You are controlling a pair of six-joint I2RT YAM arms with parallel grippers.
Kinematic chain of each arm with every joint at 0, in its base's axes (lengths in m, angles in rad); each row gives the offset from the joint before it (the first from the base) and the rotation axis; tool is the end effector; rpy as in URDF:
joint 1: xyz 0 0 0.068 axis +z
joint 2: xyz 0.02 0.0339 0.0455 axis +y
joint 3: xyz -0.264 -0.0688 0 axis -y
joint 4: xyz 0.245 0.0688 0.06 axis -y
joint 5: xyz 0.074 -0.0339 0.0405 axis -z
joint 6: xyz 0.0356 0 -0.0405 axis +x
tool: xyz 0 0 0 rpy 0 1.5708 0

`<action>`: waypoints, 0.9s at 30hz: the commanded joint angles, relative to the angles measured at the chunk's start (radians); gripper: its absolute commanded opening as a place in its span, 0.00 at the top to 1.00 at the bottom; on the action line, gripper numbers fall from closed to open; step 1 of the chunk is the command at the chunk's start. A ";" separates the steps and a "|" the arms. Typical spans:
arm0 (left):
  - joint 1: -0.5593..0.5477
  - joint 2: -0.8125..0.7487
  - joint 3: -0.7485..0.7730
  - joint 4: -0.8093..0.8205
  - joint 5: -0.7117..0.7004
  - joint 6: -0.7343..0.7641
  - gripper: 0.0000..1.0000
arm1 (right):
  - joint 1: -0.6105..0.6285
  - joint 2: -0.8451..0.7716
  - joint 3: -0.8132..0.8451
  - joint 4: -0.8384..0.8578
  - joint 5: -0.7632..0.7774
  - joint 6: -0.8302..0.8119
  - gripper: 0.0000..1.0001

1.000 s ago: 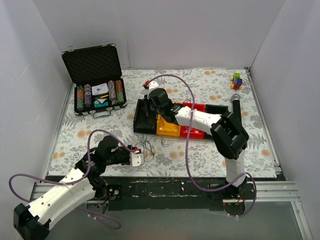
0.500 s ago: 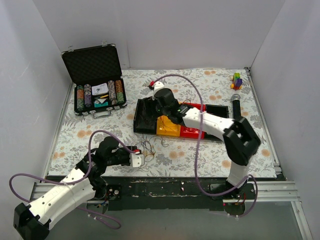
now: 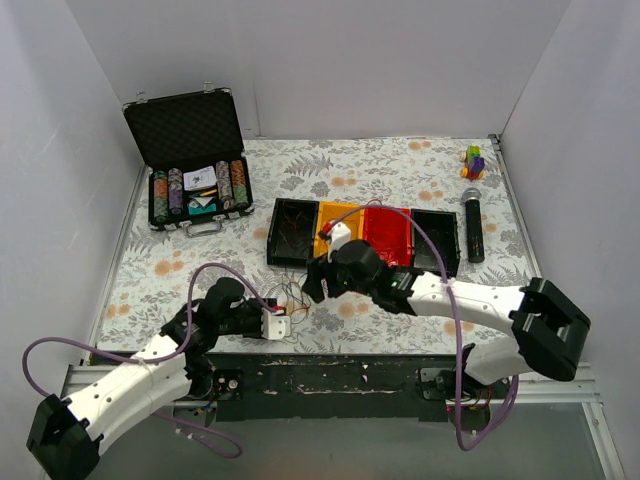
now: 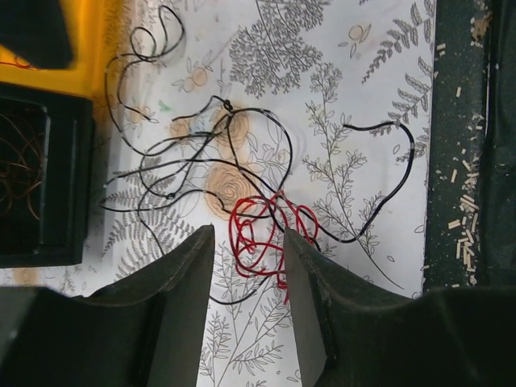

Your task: Untangle the cables

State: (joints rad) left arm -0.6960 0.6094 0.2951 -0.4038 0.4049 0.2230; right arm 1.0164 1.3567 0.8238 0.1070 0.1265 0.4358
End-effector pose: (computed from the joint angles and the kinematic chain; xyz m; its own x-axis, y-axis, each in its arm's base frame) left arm 0.0949 -0.0976 0.1757 -0.3117 0.5253 -0.7917 0.9084 0.4091 -0.0862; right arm 0.1644 0.2569 0.2535 -0.5277 -0.0567 -0.8476 -0.6180 0.7102 0.3372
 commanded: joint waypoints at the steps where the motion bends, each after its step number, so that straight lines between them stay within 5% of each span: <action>1: -0.003 0.046 -0.022 0.065 0.023 0.029 0.63 | 0.085 0.068 -0.032 0.068 0.016 0.073 0.22; 10: -0.003 0.046 -0.031 0.054 0.017 0.049 0.89 | 0.100 0.274 0.070 0.134 0.039 0.070 0.22; 15: -0.003 0.038 -0.025 0.037 0.015 0.050 0.94 | 0.099 0.358 0.103 0.171 0.024 0.087 0.28; 19: -0.003 0.027 -0.016 0.020 0.008 0.055 0.95 | 0.094 0.386 0.097 0.189 0.021 0.113 0.51; 21: -0.003 0.021 -0.011 0.005 0.000 0.059 0.96 | 0.094 0.381 0.084 0.188 0.030 0.118 0.79; 23: -0.003 0.015 -0.007 -0.018 -0.011 0.068 0.98 | 0.093 0.346 0.061 0.169 0.057 0.115 0.97; 27: -0.003 -0.005 -0.022 -0.064 -0.041 0.099 1.00 | 0.082 0.175 0.022 0.102 0.165 0.077 0.99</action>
State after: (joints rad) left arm -0.6960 0.6292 0.2695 -0.4110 0.3916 0.2852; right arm 1.1110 1.7084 0.8719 0.2283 0.1814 0.5404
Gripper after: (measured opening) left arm 0.016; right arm 0.025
